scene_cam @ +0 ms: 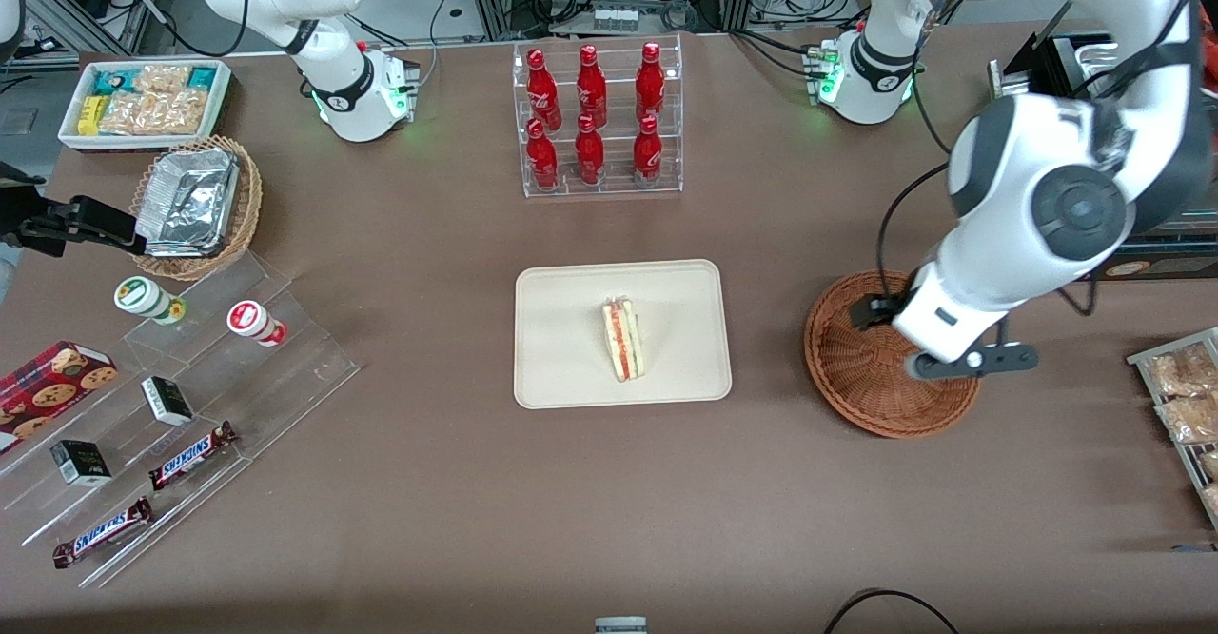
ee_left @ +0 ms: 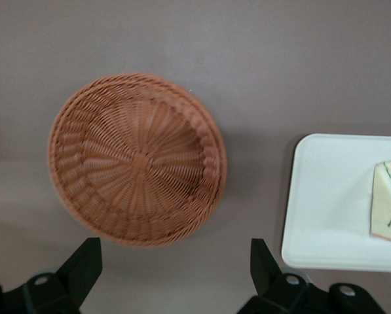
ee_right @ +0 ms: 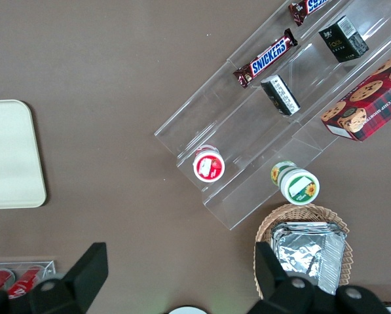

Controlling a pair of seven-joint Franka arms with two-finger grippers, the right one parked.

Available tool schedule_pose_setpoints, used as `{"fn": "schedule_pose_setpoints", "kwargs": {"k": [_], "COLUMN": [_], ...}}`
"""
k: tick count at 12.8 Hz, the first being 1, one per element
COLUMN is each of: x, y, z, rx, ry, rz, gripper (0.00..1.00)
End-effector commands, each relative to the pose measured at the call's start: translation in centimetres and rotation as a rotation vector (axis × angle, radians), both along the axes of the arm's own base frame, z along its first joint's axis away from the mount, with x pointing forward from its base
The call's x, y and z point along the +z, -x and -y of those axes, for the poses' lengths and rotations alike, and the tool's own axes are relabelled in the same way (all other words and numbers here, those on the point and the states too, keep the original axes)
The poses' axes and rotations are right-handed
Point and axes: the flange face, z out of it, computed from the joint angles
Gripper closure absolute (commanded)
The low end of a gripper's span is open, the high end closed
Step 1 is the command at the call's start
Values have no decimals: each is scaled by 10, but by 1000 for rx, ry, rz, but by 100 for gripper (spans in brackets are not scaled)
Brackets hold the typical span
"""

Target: Place sandwich from basket to tray

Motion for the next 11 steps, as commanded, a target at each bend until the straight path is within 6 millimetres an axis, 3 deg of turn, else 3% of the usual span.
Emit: {"fn": "schedule_pose_setpoints", "kwargs": {"k": [1,9,11], "x": [32,105,119], "y": [25,77,86], "z": [-44,-96,-94], "rx": [-10,-187,-198], "ry": [65,60,58], "rz": [2,-32,-32], "gripper": [0,0,0]}}
